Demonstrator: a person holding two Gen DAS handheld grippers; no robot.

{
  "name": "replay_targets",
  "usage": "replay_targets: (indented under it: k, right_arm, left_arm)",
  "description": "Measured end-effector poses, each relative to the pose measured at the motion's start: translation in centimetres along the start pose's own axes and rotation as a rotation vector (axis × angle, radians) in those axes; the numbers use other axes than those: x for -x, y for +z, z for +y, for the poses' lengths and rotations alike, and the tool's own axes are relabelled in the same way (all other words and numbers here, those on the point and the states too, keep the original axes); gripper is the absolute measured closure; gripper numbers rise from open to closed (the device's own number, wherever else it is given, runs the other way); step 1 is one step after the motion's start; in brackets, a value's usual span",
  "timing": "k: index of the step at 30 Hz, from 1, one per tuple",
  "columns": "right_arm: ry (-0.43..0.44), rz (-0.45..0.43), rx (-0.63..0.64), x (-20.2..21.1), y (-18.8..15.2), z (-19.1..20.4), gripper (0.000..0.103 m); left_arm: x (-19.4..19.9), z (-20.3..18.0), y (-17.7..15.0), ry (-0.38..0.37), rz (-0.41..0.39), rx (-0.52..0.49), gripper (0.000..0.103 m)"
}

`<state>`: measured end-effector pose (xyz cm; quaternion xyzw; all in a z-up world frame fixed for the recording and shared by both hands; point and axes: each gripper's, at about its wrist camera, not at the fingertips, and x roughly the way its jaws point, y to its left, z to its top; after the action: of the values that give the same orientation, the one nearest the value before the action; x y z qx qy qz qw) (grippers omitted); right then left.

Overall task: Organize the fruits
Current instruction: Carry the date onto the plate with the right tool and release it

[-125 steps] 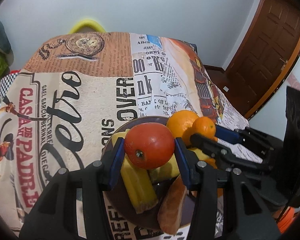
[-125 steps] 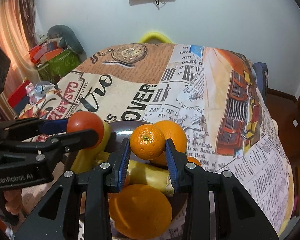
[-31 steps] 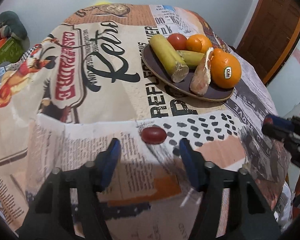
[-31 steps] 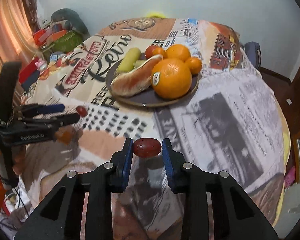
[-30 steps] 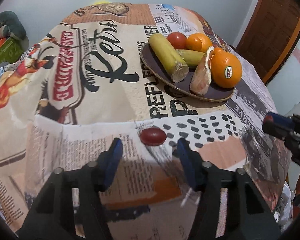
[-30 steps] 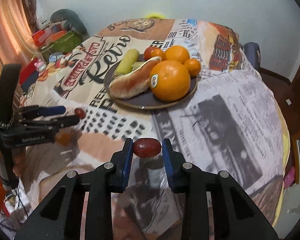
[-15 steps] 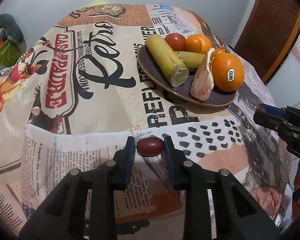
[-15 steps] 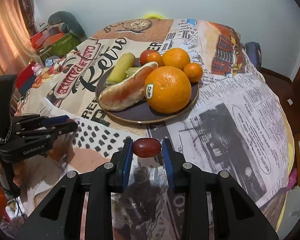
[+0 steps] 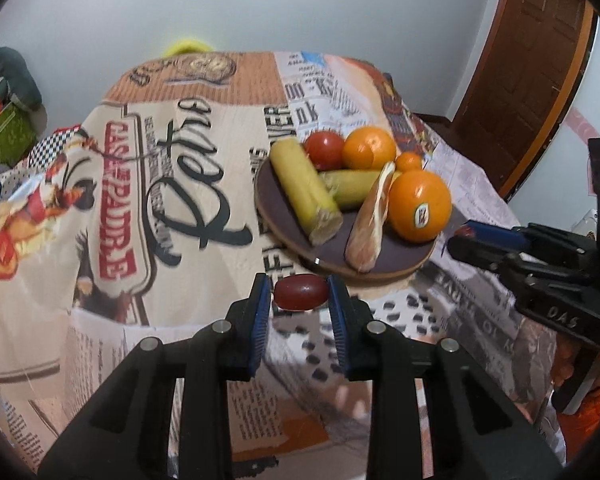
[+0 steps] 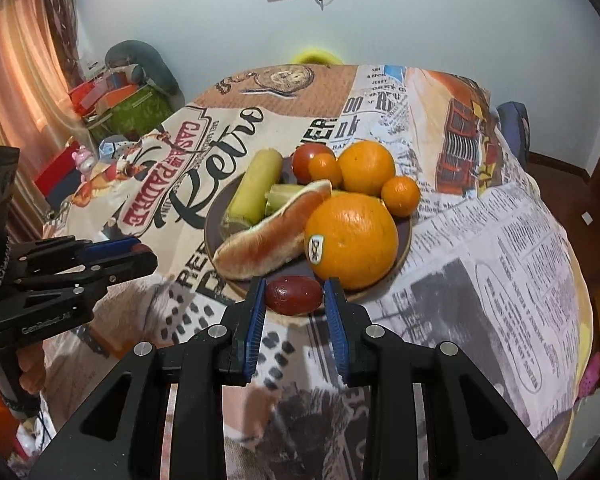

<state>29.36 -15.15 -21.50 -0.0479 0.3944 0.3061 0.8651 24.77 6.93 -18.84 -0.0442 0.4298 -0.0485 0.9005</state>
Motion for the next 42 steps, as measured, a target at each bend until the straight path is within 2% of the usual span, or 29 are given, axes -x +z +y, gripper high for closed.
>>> replay_targets:
  k: [11,26,30,37,42]
  right_arm:
    - [0.023,0.013,0.009,-2.0,0.5,0.4,0.075]
    - [0.013,0.051,0.094,-4.3,0.1,1.2,0.075]
    - [0.019,0.06,0.084,-4.5,0.1,1.0,0.075]
    - [0.031,0.067,0.069,-4.5,0.0,0.8,0.074]
    - [0.027,0.059,0.066,-3.7,-0.1,1.0,0.07]
  left_arm:
    - [-2.0,-0.9,2.4,-0.033,-0.007,-0.016,0.074]
    - [-4.9,-1.3,3.2,-0.055,0.033,-0.013,0.074]
    - [-5.4,-1.4,3.1,-0.058,0.047,-0.016,0.071]
    - [-5.3,-1.3,3.1,-0.059,0.054,-0.004,0.069]
    - [-3.4,-1.2,3.2,-0.057,0.02,0.006,0.069]
